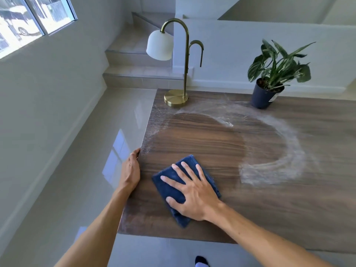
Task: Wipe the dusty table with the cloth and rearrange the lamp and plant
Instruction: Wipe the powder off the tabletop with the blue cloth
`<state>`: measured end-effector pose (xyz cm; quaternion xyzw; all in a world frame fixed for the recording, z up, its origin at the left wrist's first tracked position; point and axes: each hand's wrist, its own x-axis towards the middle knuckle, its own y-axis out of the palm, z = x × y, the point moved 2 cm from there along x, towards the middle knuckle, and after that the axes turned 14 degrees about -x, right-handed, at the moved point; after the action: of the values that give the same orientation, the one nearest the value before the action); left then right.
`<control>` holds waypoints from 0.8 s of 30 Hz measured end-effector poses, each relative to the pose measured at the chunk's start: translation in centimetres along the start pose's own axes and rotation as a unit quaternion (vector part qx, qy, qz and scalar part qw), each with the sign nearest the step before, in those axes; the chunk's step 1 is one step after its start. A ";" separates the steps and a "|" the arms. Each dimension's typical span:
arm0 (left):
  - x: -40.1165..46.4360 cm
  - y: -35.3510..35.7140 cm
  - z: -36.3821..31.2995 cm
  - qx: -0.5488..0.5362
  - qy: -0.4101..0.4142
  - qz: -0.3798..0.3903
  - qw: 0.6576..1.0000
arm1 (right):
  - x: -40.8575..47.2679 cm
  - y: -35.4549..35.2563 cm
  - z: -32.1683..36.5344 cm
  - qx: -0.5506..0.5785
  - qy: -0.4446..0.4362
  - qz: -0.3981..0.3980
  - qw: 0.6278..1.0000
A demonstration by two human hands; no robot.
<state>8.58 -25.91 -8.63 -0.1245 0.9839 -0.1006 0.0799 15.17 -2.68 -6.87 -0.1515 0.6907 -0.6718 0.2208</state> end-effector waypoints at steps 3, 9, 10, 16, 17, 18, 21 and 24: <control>-0.3 0.5 -0.8 0.060 0.014 0.001 0.998 | -1.4 0.1 -7.1 -0.033 0.087 0.011 0.996; -0.3 1.3 -0.9 0.182 0.078 0.052 0.979 | 7.5 -0.5 -9.2 -0.004 0.208 0.057 0.977; -0.3 1.3 -0.8 0.190 0.088 0.053 0.976 | 8.7 -0.6 -8.0 -0.003 0.212 0.054 0.976; 0.0 1.0 -0.3 0.227 0.116 0.076 0.964 | 3.1 -0.1 1.3 -0.003 0.094 0.004 0.996; 0.0 0.9 -0.2 0.230 0.123 0.078 0.962 | 0.7 0.1 1.3 -0.004 0.072 -0.006 0.997; 0.0 0.9 -0.2 0.233 0.131 0.078 0.960 | -1.8 0.3 0.4 -0.008 0.064 -0.014 0.998; 0.1 1.1 -0.4 0.274 0.170 0.076 0.944 | -7.2 1.0 -6.4 -0.034 0.123 0.004 0.992; 0.0 2.6 -1.2 0.367 0.269 0.117 0.883 | -6.6 1.0 -13.8 -0.028 0.240 0.053 0.969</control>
<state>7.78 -23.24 -7.99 0.0620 0.8676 -0.4742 -0.1365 13.87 12.64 -7.23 0.0446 0.7491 -0.6562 0.0795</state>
